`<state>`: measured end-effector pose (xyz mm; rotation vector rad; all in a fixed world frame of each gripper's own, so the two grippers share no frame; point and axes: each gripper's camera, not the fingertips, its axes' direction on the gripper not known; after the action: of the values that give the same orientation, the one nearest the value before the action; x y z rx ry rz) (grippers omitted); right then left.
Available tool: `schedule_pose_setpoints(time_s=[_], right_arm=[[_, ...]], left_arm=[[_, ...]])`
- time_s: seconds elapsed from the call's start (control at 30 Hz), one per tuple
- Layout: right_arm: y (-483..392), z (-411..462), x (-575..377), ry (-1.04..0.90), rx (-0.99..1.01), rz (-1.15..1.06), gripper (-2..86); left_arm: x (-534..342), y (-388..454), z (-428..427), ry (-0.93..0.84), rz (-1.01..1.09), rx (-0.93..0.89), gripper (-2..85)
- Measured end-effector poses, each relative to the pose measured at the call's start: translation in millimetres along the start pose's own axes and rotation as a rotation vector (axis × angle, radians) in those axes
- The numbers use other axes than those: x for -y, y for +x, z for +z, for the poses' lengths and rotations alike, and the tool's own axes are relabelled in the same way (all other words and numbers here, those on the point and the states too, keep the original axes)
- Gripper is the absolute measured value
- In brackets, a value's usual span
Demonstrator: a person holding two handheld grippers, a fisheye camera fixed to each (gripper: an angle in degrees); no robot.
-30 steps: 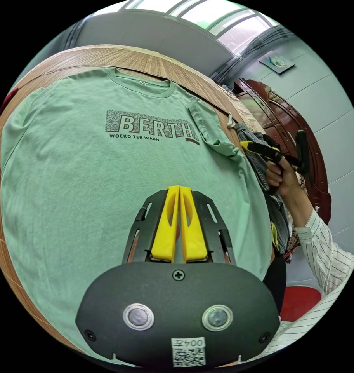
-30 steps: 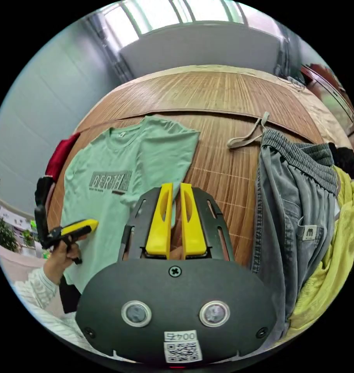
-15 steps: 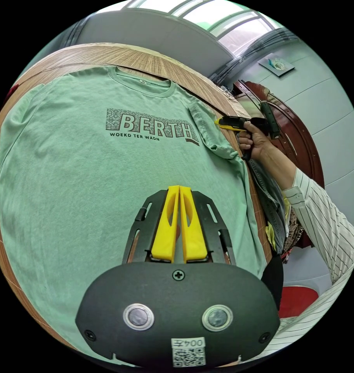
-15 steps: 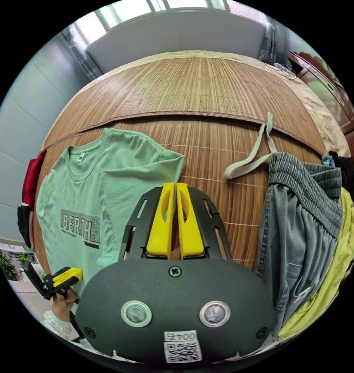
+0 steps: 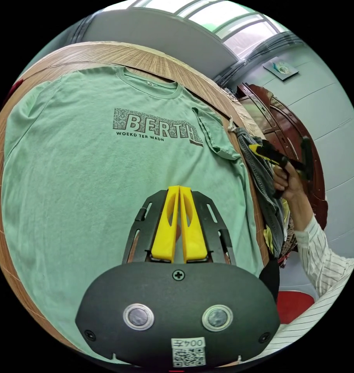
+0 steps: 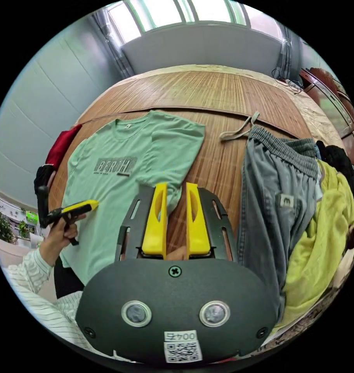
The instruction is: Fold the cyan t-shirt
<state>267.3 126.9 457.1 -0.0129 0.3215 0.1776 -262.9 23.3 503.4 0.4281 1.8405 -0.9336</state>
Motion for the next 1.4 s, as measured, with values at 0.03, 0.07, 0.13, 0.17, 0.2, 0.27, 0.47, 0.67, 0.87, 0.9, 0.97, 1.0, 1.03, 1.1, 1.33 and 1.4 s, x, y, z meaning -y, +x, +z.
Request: schedule_pose_setpoints(time_s=[0.03,0.07,0.13,0.17,0.2,0.27,0.47,0.67,0.87,0.9,0.97,1.0,1.03,1.1,1.33,1.4], right_arm=[[-11,-8,-26,-0.002,-0.019,-0.021,9.7],[-21,-11,-43,-0.015,-0.047,-0.035,10.4],[-33,-8,-55,-0.049,-0.051,-0.049,11.0],[-39,-6,-57,-0.061,-0.050,-0.050,11.1],[-42,-5,-57,-0.062,-0.062,-0.049,10.7],[-50,2,-56,-0.083,-0.182,-0.059,6.0],[24,-11,-88,-0.172,-0.354,0.201,-0.4],[35,-105,-192,-0.078,0.054,0.024,0.0],[0,-129,-298,-0.226,0.051,-0.120,8.1],[-3,-129,-305,-0.233,0.038,-0.126,8.5],[-11,-127,-322,-0.268,-0.014,-0.133,9.2],[-12,-125,-325,-0.280,-0.034,-0.129,9.3],[-15,-124,-330,-0.281,-0.080,-0.123,9.1],[-21,-126,-334,-0.265,-0.137,-0.124,8.2],[-18,-140,-333,-0.279,-0.123,-0.041,4.8],[-15,-144,-333,-0.286,-0.107,-0.022,4.9]], left_arm=[[-9,6,-10,0.006,0.005,0.004,0.1],[-14,10,-15,0.007,0.010,0.009,0.1],[-40,23,-35,0.015,0.019,0.023,0.1],[-48,26,-40,0.019,0.018,0.022,0.1],[-62,30,-49,0.025,0.013,0.021,0.1],[-84,32,-62,0.033,0.000,0.027,0.1],[-141,15,-96,0.035,-0.078,0.032,0.1],[-168,11,-127,0.059,-0.064,0.021,0.2],[-201,-3,-182,0.113,-0.034,0.021,0.5],[-209,-10,-195,0.125,-0.043,0.031,0.7],[-222,-23,-215,0.137,-0.069,0.056,1.2],[-231,-34,-229,0.144,-0.089,0.075,1.6],[-241,-45,-241,0.146,-0.112,0.094,2.4],[-255,-62,-258,0.134,-0.139,0.113,3.6],[-312,-105,-272,0.041,-0.196,0.013,8.3],[-318,-106,-264,0.007,-0.202,-0.016,9.2]])
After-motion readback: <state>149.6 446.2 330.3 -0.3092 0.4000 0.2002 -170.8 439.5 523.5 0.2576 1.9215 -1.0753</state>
